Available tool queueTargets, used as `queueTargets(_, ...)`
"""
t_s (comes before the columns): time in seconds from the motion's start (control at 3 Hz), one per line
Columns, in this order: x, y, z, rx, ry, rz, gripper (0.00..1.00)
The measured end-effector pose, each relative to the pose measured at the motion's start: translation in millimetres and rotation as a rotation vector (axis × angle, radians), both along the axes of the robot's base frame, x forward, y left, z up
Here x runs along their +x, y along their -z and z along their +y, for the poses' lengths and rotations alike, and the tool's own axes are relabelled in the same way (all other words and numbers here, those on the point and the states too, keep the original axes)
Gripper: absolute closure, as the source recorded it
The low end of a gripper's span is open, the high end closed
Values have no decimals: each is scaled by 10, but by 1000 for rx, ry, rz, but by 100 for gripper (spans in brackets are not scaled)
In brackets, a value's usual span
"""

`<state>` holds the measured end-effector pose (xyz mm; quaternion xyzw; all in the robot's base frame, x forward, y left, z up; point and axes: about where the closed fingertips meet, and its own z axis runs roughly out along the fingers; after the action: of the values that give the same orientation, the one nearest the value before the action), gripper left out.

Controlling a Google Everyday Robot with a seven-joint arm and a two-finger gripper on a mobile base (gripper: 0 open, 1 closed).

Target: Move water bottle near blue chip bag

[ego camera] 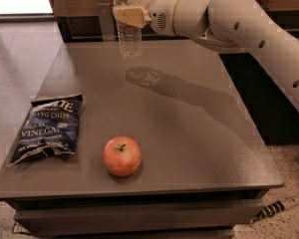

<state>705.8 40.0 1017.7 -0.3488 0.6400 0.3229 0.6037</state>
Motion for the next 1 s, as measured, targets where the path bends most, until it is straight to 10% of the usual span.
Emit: queueTargets(1.0, -1068, 256, 225, -51, -15, -28, 100)
